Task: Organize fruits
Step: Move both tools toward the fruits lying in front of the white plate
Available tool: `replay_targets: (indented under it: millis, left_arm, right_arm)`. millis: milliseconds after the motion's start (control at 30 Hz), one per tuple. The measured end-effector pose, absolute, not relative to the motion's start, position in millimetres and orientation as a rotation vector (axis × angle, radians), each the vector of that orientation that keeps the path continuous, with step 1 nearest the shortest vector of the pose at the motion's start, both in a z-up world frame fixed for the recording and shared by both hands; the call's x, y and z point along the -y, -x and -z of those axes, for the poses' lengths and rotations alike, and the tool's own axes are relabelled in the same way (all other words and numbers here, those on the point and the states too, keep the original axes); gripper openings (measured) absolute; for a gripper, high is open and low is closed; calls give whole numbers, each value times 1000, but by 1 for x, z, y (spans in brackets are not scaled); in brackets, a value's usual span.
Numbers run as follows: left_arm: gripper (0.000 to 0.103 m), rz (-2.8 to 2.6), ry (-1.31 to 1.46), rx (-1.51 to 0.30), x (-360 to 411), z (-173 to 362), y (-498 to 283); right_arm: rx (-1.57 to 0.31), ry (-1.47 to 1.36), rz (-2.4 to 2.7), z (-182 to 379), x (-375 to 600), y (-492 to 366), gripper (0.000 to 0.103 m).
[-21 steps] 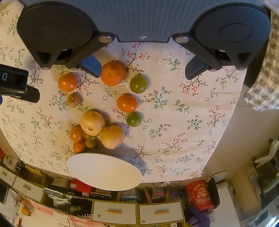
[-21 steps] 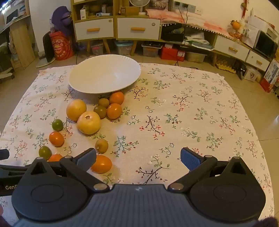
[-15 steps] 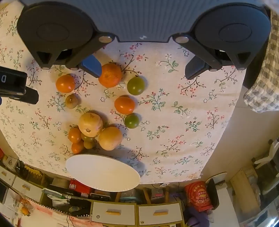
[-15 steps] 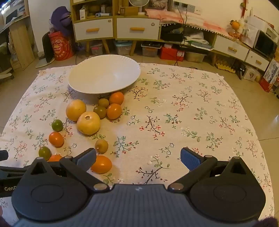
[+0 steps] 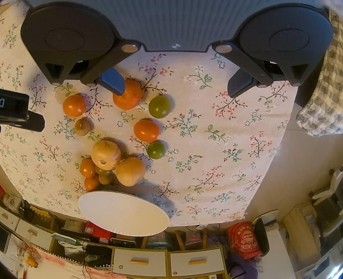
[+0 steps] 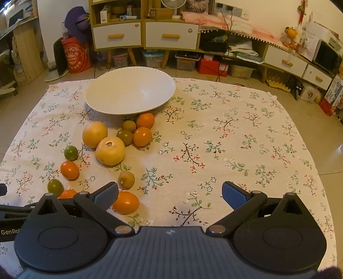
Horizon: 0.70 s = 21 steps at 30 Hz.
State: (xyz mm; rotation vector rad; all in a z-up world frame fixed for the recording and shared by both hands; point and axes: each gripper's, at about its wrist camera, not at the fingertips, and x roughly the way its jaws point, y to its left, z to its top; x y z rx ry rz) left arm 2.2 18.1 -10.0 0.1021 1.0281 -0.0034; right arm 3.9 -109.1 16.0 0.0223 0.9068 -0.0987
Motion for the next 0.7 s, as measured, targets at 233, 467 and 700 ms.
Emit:
replay_targets:
  millis: [233,467,700]
  left_arm:
    - [86,-2,-122,-1032,-19,13,-3]
    - [86,5,-130,-1022,-18,12,-2]
    - [86,4,-135,-998,-18,11,-2]
  right_arm:
    - [-844,-48,68,-16,112,-1,103]
    - [-857,-3,71,-17,112,1,103]
    - [-831,38,43,-17,107,4,103]
